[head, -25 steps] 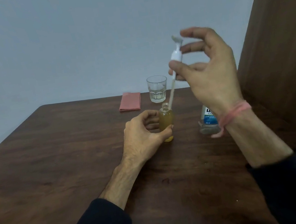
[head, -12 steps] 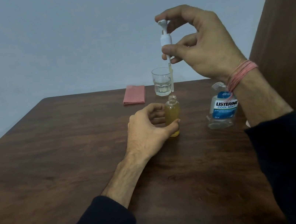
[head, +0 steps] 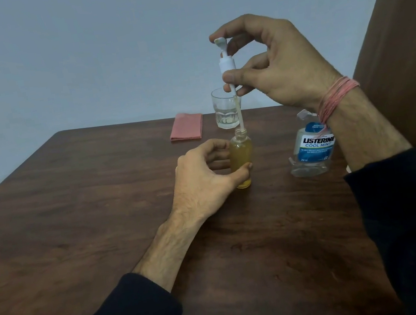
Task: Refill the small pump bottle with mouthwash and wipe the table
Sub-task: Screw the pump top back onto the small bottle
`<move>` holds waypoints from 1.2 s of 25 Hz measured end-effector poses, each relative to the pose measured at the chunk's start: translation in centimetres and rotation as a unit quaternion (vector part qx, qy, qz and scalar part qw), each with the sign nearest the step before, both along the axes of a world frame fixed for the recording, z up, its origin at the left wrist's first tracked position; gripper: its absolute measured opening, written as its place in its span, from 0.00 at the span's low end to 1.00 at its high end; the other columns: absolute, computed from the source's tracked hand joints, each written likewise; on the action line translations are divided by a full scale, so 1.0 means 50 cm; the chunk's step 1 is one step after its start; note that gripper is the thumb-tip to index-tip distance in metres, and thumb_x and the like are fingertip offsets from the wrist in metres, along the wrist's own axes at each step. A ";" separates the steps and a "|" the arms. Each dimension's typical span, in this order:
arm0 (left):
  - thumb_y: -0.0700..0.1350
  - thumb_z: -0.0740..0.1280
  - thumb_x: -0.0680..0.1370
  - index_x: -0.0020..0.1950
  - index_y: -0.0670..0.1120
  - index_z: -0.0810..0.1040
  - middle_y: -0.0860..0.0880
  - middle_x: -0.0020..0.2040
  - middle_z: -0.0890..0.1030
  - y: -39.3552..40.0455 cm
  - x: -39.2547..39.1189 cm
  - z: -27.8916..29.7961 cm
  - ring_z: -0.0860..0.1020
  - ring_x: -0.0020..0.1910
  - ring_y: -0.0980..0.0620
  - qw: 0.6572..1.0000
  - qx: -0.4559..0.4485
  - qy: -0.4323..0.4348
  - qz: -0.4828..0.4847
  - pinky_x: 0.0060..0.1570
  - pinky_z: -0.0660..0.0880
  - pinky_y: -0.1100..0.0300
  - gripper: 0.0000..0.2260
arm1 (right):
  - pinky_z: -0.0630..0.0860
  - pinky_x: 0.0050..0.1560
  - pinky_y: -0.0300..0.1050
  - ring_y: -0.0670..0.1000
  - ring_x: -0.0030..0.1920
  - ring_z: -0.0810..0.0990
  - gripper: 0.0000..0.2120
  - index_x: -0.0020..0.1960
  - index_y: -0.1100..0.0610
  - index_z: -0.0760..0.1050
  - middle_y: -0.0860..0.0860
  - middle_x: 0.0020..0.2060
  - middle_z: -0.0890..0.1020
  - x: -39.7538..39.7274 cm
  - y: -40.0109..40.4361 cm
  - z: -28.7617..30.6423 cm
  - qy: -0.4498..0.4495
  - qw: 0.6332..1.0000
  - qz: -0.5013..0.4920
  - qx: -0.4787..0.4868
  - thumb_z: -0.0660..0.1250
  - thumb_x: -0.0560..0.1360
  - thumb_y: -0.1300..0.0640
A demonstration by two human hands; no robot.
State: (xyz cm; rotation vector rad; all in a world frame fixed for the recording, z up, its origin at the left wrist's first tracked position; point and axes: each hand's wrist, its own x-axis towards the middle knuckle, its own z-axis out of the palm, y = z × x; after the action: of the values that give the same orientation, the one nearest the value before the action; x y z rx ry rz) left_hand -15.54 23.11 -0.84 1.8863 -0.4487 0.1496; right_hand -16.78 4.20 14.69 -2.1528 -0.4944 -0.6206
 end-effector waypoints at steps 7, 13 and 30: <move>0.55 0.90 0.71 0.62 0.56 0.89 0.59 0.51 0.93 -0.003 -0.009 -0.001 0.91 0.51 0.66 1.000 -0.004 -0.016 0.024 0.58 0.90 0.55 0.22 | 0.88 0.53 0.50 0.49 0.41 0.91 0.25 0.64 0.47 0.82 0.47 0.56 0.85 -0.008 -0.014 -0.012 0.060 0.997 -0.014 -0.040 0.85 0.71 0.60; 0.56 0.89 0.71 0.61 0.59 0.87 0.60 0.52 0.92 -0.002 -0.008 0.001 0.90 0.51 0.68 0.999 0.005 -0.024 0.025 0.58 0.89 0.59 0.22 | 0.88 0.53 0.50 0.47 0.43 0.91 0.27 0.60 0.49 0.81 0.47 0.53 0.86 -0.009 -0.019 -0.008 0.116 0.989 -0.006 -0.087 0.88 0.66 0.58; 0.58 0.89 0.71 0.60 0.62 0.84 0.63 0.52 0.90 0.000 -0.004 0.006 0.89 0.53 0.68 0.999 0.019 -0.028 0.022 0.59 0.89 0.59 0.21 | 0.83 0.62 0.60 0.48 0.47 0.89 0.16 0.54 0.45 0.85 0.43 0.47 0.90 -0.019 -0.027 0.018 0.173 0.965 -0.015 -0.196 0.85 0.70 0.48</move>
State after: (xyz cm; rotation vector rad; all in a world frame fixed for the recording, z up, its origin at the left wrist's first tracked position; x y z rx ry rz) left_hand -15.73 23.10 -0.51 1.9339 -0.4503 0.2248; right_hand -17.73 2.86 15.58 -2.5784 -0.4180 -0.1554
